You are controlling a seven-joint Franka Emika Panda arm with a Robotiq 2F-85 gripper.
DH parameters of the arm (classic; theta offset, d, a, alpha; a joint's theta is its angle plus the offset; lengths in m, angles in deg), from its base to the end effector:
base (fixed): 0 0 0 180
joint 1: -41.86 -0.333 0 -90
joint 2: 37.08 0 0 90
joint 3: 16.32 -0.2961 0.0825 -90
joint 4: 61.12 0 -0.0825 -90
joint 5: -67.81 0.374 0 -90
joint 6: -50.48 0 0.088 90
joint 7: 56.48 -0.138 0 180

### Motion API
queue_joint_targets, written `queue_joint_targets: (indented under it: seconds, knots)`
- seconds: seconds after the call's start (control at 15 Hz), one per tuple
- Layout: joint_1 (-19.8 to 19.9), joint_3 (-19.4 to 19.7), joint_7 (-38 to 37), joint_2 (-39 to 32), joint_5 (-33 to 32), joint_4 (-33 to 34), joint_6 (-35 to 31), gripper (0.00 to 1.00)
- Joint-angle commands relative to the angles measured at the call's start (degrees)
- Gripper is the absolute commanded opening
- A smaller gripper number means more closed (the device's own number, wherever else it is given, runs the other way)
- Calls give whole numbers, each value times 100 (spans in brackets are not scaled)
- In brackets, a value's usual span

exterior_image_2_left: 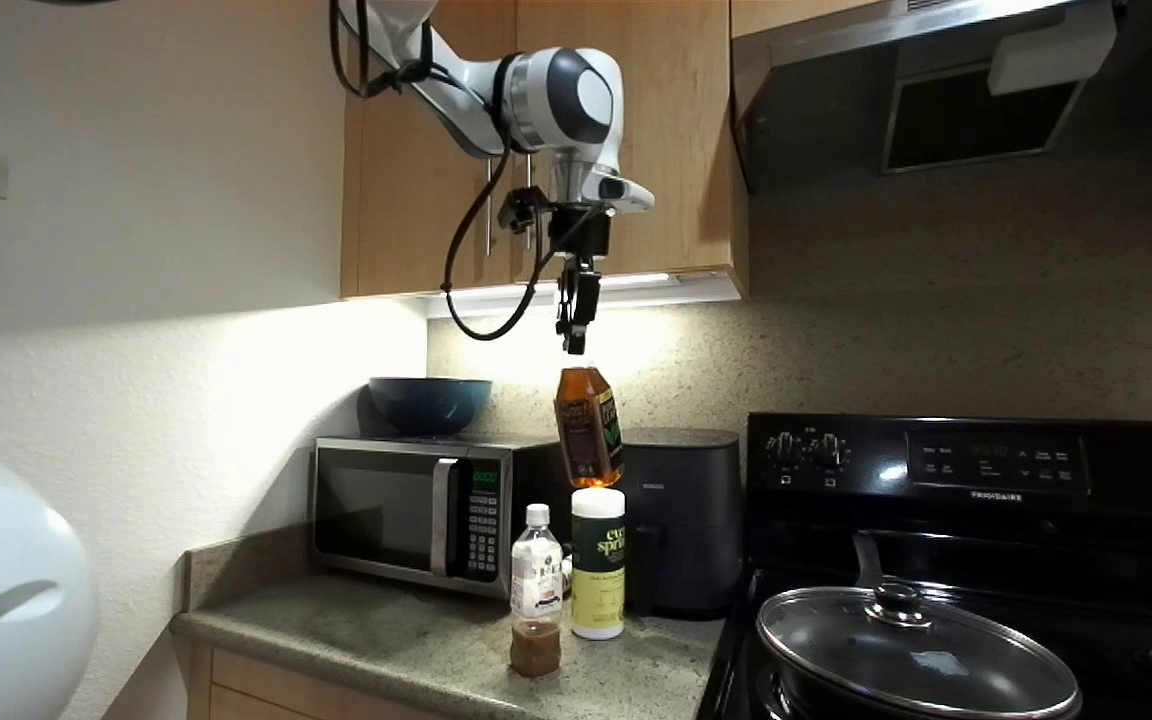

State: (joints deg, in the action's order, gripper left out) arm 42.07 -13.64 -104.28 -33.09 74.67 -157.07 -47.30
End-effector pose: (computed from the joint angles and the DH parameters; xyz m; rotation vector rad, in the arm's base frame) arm 0.5399 -0.0131 0.5763 -2.6945 1.2932 -0.0702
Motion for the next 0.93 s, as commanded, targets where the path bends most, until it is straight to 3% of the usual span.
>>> queue_joint_targets:
  seconds: [0.0,0.33,0.4,0.73,0.8,0.87]
  knots:
    - [204,88,41,241,508,-559,-556,18]
    - [250,59,-311,196,377,-1067,-1220,18]
    - [270,103,-56,-4,409,-806,-917,43]
    - [261,73,-101,1,405,-972,-1061,43]
    - [261,73,-102,2,405,-972,-1062,18]
    - [270,87,-107,-66,446,-936,-991,18]
